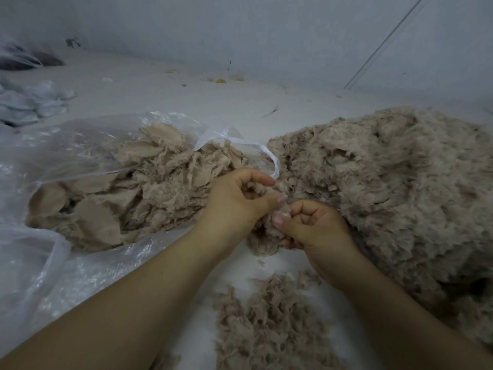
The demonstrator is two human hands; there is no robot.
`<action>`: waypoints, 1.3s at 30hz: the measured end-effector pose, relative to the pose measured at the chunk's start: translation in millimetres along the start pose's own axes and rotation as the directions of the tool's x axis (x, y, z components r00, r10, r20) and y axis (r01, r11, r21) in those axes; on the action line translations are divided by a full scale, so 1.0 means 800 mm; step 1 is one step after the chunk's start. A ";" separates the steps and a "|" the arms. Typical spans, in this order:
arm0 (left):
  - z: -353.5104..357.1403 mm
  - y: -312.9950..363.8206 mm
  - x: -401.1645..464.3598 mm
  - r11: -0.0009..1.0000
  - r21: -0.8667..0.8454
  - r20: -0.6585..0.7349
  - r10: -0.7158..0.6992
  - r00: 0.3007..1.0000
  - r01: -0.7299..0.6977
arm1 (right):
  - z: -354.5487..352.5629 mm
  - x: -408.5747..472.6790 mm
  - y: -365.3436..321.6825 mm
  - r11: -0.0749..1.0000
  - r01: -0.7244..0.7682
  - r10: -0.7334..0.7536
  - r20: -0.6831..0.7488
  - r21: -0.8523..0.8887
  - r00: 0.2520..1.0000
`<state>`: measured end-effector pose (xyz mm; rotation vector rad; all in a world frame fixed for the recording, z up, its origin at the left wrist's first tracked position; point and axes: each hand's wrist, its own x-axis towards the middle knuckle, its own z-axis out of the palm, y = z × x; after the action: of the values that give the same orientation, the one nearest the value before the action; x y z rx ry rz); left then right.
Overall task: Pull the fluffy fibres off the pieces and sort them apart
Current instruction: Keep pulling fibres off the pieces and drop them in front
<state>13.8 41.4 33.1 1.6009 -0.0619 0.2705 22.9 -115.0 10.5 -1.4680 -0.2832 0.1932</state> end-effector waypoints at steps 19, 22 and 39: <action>0.004 0.001 0.000 0.999 -0.040 -0.028 0.017 0.999 -0.018 | 0.000 0.005 0.010 0.999 0.034 -0.034 -0.001 -0.017 0.999; 0.005 0.003 -0.003 0.999 0.019 0.016 0.051 0.999 -0.051 | -0.001 0.003 0.010 0.999 0.030 -0.030 0.058 0.012 0.998; -0.004 0.012 0.001 0.998 -0.038 0.034 -0.050 0.998 0.051 | 0.001 0.001 0.007 0.997 -0.007 0.009 -0.023 0.074 1.000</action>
<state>12.5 44.3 42.7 1.5658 -0.0516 0.2031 23.7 -113.5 5.3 -1.3972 -0.2489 0.1912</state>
